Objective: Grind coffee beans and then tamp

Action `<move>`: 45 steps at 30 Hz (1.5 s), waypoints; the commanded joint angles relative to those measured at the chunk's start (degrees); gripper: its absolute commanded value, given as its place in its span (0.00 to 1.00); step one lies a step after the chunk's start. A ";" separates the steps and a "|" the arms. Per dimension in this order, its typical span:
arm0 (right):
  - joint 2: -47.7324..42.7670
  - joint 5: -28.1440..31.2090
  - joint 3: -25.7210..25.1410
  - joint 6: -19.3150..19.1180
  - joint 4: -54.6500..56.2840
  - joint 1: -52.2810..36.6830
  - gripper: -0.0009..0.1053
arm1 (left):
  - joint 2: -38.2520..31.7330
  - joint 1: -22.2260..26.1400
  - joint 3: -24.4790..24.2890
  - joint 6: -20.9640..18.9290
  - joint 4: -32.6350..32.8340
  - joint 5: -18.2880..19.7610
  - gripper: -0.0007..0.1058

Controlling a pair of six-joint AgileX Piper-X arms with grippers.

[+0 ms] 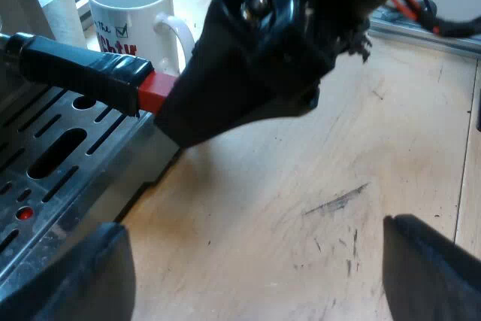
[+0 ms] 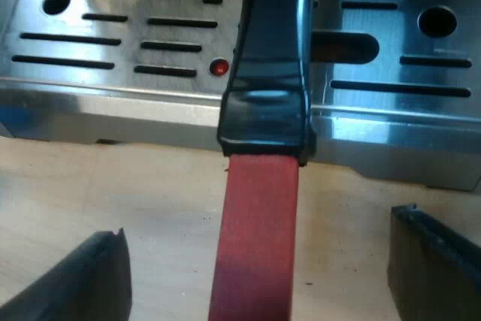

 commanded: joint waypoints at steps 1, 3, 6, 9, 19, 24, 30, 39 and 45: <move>0.96 -0.03 -0.58 0.02 -1.11 -0.24 0.68 | -0.03 -0.25 -0.07 0.39 -1.05 0.02 0.66; 2.00 -0.03 -0.58 0.02 -2.19 -0.24 0.68 | -0.03 -0.25 -0.07 0.39 -1.05 0.02 0.66; 3.51 -0.03 -0.58 0.02 -4.34 -0.44 0.68 | -0.03 -0.25 -0.07 0.39 -0.95 0.02 0.66; 4.64 0.05 -0.58 0.02 -5.59 -0.85 0.68 | -0.03 -0.25 -0.07 0.39 -0.63 0.02 0.66; 6.08 -0.04 -0.46 0.02 -5.98 -1.55 0.68 | -0.03 -0.25 -0.07 0.39 -0.65 0.02 0.66; 6.08 -0.04 -0.23 0.02 -7.37 -1.55 0.68 | -0.03 -0.25 -0.07 0.39 -0.65 0.02 0.66; 6.08 0.43 -0.23 0.02 -7.35 -1.55 0.68 | -0.03 -0.25 -0.07 0.39 -0.65 0.02 0.66; 6.08 0.42 -0.23 0.02 -7.35 -1.55 0.45 | -0.03 -0.25 -0.07 0.39 -0.65 0.02 0.66; 6.08 0.42 -0.23 0.02 -7.35 -1.55 0.44 | -0.03 -0.25 -0.07 0.39 -0.65 0.02 0.66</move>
